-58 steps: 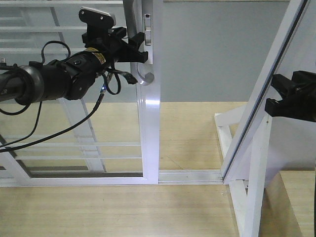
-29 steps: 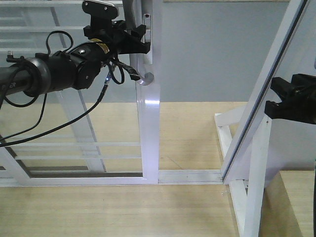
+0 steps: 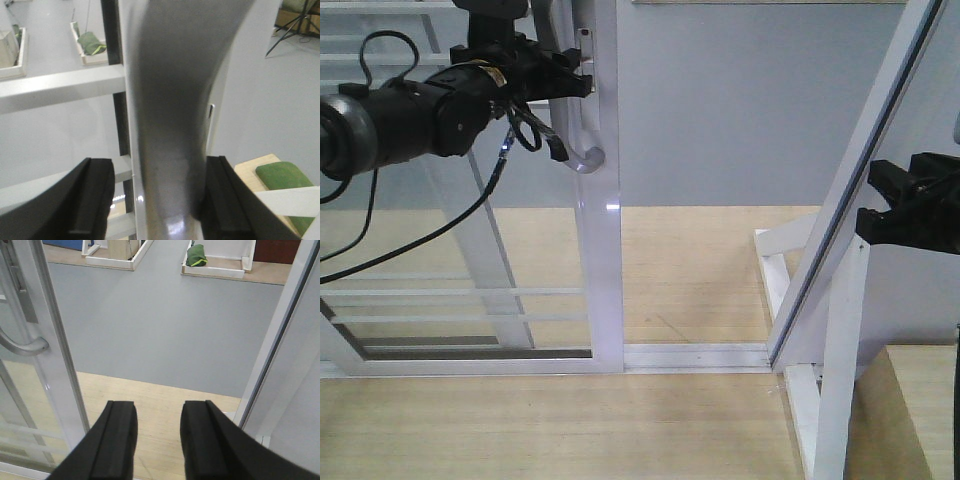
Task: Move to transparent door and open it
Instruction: 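Pull the door panel further along its track with the left gripper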
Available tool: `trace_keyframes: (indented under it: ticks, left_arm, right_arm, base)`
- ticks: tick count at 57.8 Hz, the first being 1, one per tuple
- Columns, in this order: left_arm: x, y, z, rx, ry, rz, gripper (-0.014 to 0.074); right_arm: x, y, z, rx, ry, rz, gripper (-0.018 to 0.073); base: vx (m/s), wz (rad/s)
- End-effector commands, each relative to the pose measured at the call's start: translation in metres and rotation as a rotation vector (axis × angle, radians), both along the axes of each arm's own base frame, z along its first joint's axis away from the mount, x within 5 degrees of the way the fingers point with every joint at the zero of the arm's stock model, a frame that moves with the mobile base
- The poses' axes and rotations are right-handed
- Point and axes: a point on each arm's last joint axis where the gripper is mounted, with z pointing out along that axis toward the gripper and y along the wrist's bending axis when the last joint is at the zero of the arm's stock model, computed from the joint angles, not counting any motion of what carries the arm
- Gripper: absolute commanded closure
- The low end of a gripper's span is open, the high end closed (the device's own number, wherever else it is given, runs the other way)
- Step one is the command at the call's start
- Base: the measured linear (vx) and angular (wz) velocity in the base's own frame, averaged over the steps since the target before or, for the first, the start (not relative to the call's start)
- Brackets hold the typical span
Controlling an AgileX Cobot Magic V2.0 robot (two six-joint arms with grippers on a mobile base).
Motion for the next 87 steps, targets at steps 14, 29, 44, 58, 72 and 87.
trace_keyframes:
  ticks: [14, 29, 44, 58, 72, 87]
  left_arm:
    - [-0.008, 0.030, 0.068, -0.101, -0.181, 0.074, 0.0134]
    - [-0.007, 0.049, 0.067, -0.071, -0.115, 0.114, 0.0134]
    - [-0.011, 0.071, 0.079, -0.071, -0.107, 0.160, 0.0134]
    - [-0.011, 0.089, 0.082, -0.062, -0.100, 0.200, 0.0134]
    - [-0.010, 0.109, 0.080, -0.048, -0.064, 0.246, 0.0134]
    - [-0.011, 0.129, 0.084, -0.043, -0.069, 0.292, 0.0134]
  right_arm:
    - [0.002, -0.001, 0.017, -0.012, -0.107, 0.004, 0.0257]
    - [0.002, -0.001, 0.017, -0.013, -0.107, 0.004, 0.0257]
    - [0.002, -0.001, 0.017, -0.013, -0.107, 0.004, 0.0257]
    - [0.002, -0.001, 0.017, -0.013, -0.107, 0.004, 0.0257]
    - [0.002, -0.001, 0.017, -0.020, -0.108, 0.007, 0.0257]
    - [0.002, -0.001, 0.017, -0.020, -0.108, 0.007, 0.0257]
  base:
    - [0.00, 0.00]
    - [0.00, 0.00]
    - [0.00, 0.00]
    - [0.00, 0.00]
    - [0.00, 0.00]
    - [0.00, 0.00]
